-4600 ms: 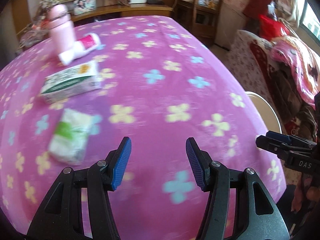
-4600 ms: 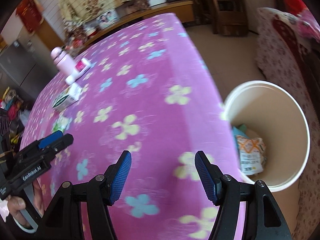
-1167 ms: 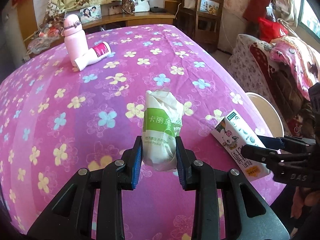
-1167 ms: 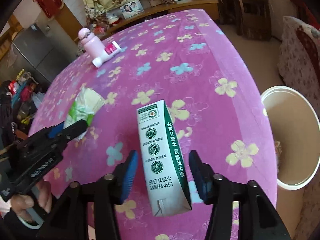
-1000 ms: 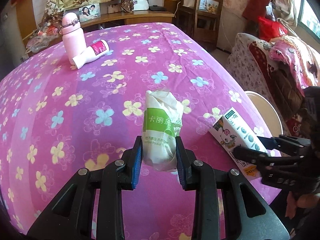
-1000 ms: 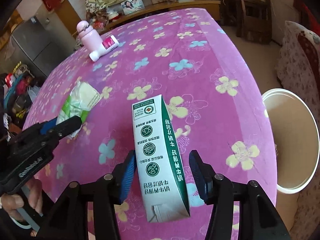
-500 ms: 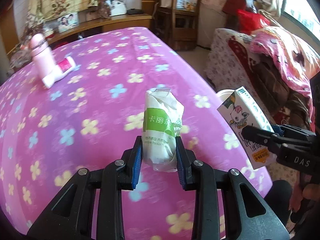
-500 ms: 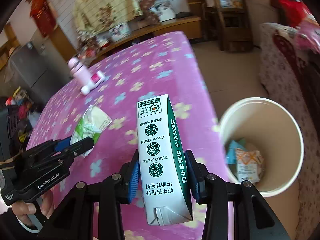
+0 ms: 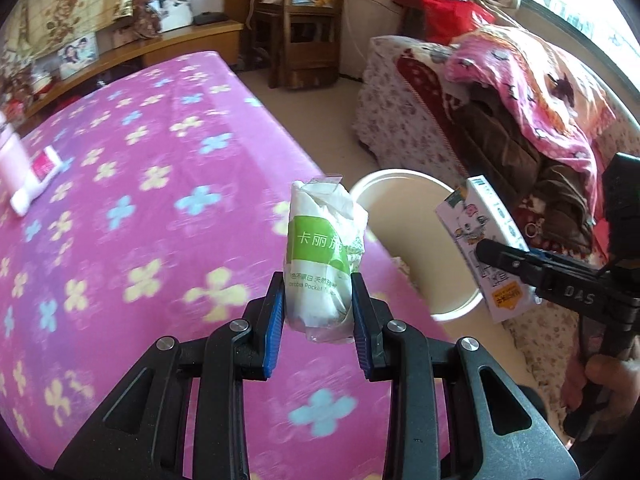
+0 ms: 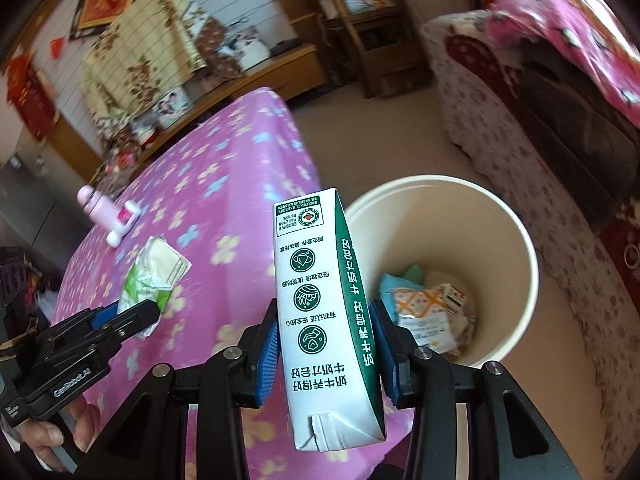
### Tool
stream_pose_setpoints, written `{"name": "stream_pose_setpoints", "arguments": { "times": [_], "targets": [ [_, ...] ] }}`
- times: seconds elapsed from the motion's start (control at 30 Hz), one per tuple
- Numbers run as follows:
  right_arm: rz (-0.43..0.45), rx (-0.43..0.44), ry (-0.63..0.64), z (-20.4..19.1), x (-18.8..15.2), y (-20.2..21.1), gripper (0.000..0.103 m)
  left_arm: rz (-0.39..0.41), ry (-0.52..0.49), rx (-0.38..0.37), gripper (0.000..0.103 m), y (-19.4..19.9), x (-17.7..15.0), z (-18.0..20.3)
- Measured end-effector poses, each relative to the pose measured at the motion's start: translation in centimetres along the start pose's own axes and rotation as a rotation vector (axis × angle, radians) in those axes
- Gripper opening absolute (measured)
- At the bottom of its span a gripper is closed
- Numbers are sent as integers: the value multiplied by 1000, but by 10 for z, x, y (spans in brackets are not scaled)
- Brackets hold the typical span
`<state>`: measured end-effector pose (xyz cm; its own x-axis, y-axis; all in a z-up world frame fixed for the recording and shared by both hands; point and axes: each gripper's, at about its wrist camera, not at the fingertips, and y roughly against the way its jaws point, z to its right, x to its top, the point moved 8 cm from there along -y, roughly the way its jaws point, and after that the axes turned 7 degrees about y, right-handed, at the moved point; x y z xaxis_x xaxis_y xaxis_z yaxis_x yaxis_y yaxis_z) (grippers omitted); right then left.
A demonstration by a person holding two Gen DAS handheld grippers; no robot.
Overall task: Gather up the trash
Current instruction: 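Carry tissue pack and milk carton over the white bucket and open both tools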
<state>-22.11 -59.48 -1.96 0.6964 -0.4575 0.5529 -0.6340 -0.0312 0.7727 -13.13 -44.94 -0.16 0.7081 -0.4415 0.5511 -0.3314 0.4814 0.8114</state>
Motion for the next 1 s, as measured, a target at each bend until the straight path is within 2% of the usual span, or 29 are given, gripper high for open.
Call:
{"name": "stream_pose_setpoints", "arguments": {
  "times": [0.27, 0.4, 0.47, 0.5, 0.6, 0.77, 1.0],
  "targets": [
    [-32, -36, -89, 45, -5, -17, 41, -58, -25, -66, 30, -32, 5, 46],
    [-31, -46, -131, 58, -4, -24, 41, -70, -1, -123, 39, -42, 7, 60],
    [-30, -70, -139, 63, -3, -25, 49, -60, 13, -148, 45, -44, 9, 65],
    [-28, -81, -145, 66, -3, -24, 58, -53, 20, -155, 51, -43, 9, 66],
    [-15, -97, -152, 69, -5, -20, 61, -24, 37, -169, 64, -41, 11, 66],
    [-33, -88, -151, 67, -11, -16, 61, -15, 57, -158, 65, -40, 10, 57],
    [-4, -98, -106, 45, -15, -4, 61, 42, 50, -52, 65, -28, 7, 35]
  ]
}}
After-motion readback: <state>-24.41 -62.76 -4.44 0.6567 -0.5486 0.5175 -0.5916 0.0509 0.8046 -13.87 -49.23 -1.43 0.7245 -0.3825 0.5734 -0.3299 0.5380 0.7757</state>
